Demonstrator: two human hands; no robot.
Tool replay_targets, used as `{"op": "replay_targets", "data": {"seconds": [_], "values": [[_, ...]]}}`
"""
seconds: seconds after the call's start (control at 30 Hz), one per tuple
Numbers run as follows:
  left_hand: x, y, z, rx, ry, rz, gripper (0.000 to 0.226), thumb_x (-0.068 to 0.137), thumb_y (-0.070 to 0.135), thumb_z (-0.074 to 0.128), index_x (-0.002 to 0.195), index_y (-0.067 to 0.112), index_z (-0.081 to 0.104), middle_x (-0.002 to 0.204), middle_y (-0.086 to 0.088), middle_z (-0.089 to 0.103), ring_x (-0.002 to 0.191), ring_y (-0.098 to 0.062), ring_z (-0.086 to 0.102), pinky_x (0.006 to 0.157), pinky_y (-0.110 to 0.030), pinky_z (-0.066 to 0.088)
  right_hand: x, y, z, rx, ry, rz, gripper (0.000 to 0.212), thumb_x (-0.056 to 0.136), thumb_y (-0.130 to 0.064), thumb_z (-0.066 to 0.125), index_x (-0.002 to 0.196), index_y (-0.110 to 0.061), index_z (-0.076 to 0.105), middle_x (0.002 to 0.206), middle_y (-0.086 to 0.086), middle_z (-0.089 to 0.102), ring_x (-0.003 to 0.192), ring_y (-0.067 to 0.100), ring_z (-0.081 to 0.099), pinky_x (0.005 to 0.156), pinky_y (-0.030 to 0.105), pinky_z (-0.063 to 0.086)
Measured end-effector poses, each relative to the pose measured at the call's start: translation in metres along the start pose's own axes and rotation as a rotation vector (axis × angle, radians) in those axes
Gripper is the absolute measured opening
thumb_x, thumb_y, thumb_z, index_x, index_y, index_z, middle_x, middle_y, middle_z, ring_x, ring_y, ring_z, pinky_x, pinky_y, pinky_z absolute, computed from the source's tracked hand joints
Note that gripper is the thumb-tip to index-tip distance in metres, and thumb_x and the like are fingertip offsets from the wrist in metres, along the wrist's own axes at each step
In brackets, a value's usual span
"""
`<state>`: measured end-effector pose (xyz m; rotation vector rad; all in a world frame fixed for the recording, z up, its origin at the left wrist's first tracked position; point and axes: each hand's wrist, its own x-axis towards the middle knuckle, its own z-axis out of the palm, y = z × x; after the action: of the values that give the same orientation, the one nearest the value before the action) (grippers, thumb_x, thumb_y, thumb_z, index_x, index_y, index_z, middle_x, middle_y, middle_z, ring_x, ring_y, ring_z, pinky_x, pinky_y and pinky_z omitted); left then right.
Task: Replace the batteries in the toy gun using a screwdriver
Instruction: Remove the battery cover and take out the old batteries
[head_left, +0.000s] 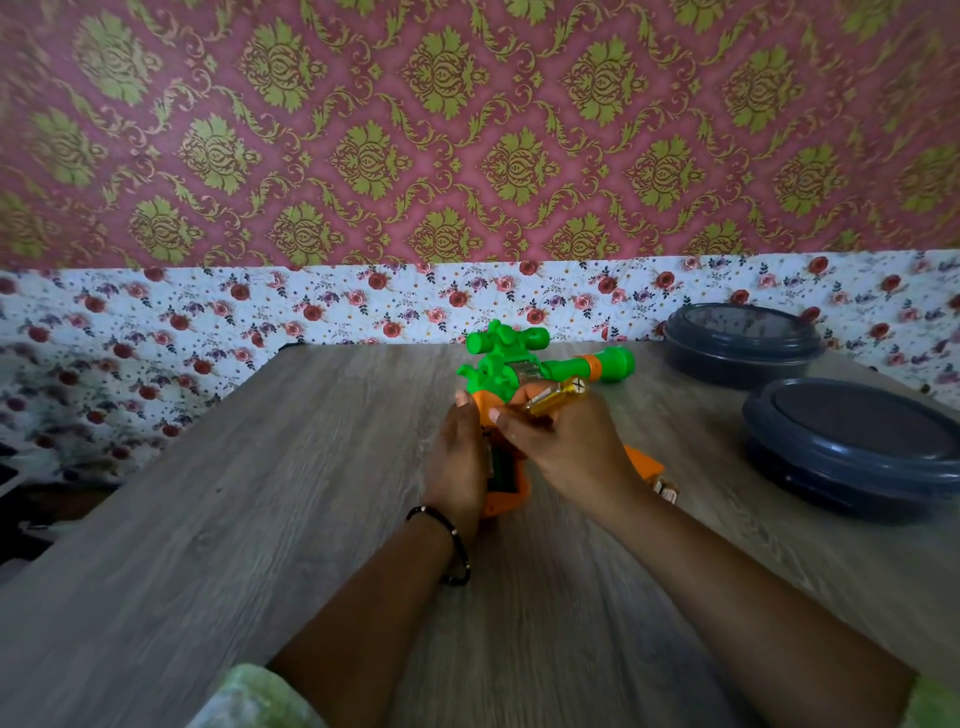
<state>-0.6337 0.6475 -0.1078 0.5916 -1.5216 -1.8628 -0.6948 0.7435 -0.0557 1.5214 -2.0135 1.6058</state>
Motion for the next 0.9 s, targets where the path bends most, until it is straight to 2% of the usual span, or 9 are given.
{"op": "replay_targets", "data": {"seconds": [0.07,0.17,0.3,0.4,0.47,0.53,0.6,0.7,0.9], "values": [[0.004,-0.006,0.0,-0.01,-0.008,0.028,0.096,0.055,0.099,0.043,0.121,0.033,0.066,0.12,-0.003,0.071,0.114,-0.025,0.065,0.103,-0.057,0.046,0.004,-0.004,0.0,0.016,-0.01,0.04,0.028,0.075,-0.034,0.059,0.057,-0.014,0.054,0.05,-0.002,0.054,0.05,0.004,0.053,0.052,0.017,0.042],[0.008,-0.008,0.002,-0.017,0.026,0.049,0.099,0.052,0.101,0.041,0.112,0.028,0.07,0.1,-0.003,0.07,0.099,-0.024,0.064,0.101,-0.063,0.043,0.014,-0.009,-0.002,0.191,-0.069,0.219,0.028,0.084,-0.017,0.06,0.057,-0.017,0.057,0.057,0.012,0.064,0.052,0.025,0.063,0.057,0.041,0.057],[0.008,-0.005,0.002,-0.072,0.02,0.031,0.103,0.05,0.101,0.044,0.117,0.027,0.068,0.113,-0.013,0.07,0.108,-0.029,0.065,0.103,-0.057,0.044,0.024,-0.011,-0.001,0.253,-0.11,0.338,0.027,0.087,-0.013,0.059,0.06,-0.014,0.058,0.059,0.017,0.065,0.051,0.031,0.064,0.051,0.037,0.055],[0.008,-0.006,0.002,-0.039,0.002,0.03,0.1,0.054,0.101,0.04,0.118,0.029,0.068,0.115,-0.016,0.069,0.104,-0.028,0.063,0.103,-0.063,0.04,0.016,-0.005,0.005,0.183,0.0,0.271,0.026,0.084,-0.019,0.064,0.058,-0.021,0.059,0.056,0.007,0.065,0.054,0.026,0.064,0.055,0.04,0.056],[0.011,-0.01,0.0,-0.025,-0.014,0.036,0.096,0.059,0.1,0.038,0.119,0.031,0.067,0.12,-0.014,0.069,0.113,-0.033,0.063,0.105,-0.065,0.04,0.009,-0.001,0.006,0.053,0.081,0.169,0.034,0.082,-0.022,0.066,0.052,-0.027,0.052,0.048,-0.009,0.055,0.052,0.009,0.057,0.057,0.029,0.048],[0.012,-0.011,-0.001,-0.011,-0.034,0.041,0.092,0.06,0.099,0.038,0.116,0.032,0.068,0.116,-0.01,0.072,0.113,-0.033,0.065,0.103,-0.061,0.044,0.008,-0.004,0.006,-0.011,0.103,0.127,0.037,0.082,-0.022,0.065,0.049,-0.025,0.048,0.044,-0.008,0.049,0.048,0.004,0.051,0.053,0.025,0.042],[0.01,-0.006,0.0,-0.003,-0.03,0.049,0.087,0.057,0.099,0.04,0.093,0.026,0.071,0.092,-0.006,0.072,0.093,-0.029,0.068,0.092,-0.052,0.051,0.01,-0.011,0.007,0.04,0.063,0.187,0.031,0.082,-0.023,0.06,0.052,-0.016,0.054,0.046,0.0,0.057,0.041,0.012,0.054,0.048,0.027,0.048],[0.005,0.001,0.004,-0.011,-0.07,0.108,0.072,0.067,0.092,0.039,0.065,0.021,0.055,0.062,-0.001,0.055,0.061,-0.021,0.053,0.071,-0.035,0.042,0.019,-0.022,0.004,0.1,-0.016,0.318,0.034,0.086,-0.017,0.054,0.055,-0.004,0.058,0.047,0.011,0.06,0.034,0.02,0.053,0.035,0.023,0.042],[0.004,0.0,0.001,0.101,0.011,0.149,0.074,0.074,0.079,0.036,0.108,0.021,0.067,0.096,-0.003,0.072,0.084,-0.019,0.066,0.084,-0.041,0.053,0.04,-0.024,-0.007,0.072,-0.082,0.405,0.036,0.088,-0.02,0.051,0.055,-0.006,0.054,0.038,0.003,0.053,0.03,0.018,0.047,0.033,0.017,0.035]]}}
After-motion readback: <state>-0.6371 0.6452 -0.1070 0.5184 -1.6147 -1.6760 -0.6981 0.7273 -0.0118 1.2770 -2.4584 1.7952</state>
